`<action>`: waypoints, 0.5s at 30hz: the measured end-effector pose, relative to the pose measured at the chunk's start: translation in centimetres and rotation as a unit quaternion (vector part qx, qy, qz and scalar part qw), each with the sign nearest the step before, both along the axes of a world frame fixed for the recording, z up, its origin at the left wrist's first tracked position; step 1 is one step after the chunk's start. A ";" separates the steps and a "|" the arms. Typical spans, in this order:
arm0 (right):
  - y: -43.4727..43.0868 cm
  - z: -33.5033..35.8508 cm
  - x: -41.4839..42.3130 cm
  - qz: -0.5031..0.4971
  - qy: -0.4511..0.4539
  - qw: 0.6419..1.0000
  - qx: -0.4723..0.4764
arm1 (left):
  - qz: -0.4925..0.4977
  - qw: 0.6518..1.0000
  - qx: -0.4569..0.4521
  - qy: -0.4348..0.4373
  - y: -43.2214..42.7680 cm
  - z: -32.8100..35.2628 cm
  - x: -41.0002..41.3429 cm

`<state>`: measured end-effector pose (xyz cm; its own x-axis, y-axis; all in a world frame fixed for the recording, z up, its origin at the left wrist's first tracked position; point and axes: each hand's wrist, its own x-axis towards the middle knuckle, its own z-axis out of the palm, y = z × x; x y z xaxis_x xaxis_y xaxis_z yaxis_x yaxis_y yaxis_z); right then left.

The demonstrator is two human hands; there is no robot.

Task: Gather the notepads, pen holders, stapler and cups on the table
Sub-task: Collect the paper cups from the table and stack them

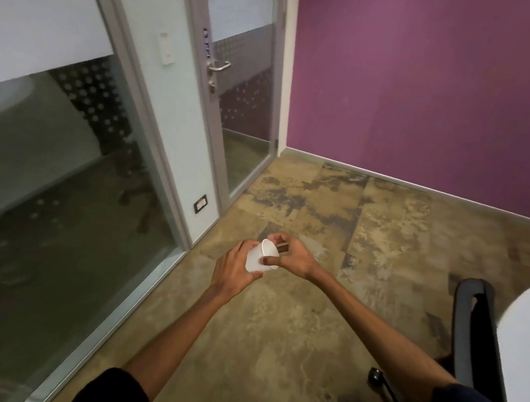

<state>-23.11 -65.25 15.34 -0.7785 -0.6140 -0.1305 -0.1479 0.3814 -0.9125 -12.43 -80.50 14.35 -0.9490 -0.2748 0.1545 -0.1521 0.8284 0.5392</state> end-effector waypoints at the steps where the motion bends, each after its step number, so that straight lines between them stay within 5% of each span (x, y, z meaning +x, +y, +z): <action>1: 0.1 -0.1 -1.3 -0.013 -0.002 1.000 0.003 | -0.010 1.000 -0.004 -0.002 -0.1 -0.2 -1.8; 15: -0.9 -0.2 -22.2 -0.169 0.033 0.985 0.020 | -0.165 0.986 -0.006 -0.007 -3.2 0.5 -27.5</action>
<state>-45.28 -66.17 15.15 -0.9454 -0.3129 -0.0910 -0.0649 0.4546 -0.8883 -39.96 -83.66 14.85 -0.9885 0.0503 0.1424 0.1190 0.8400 0.5294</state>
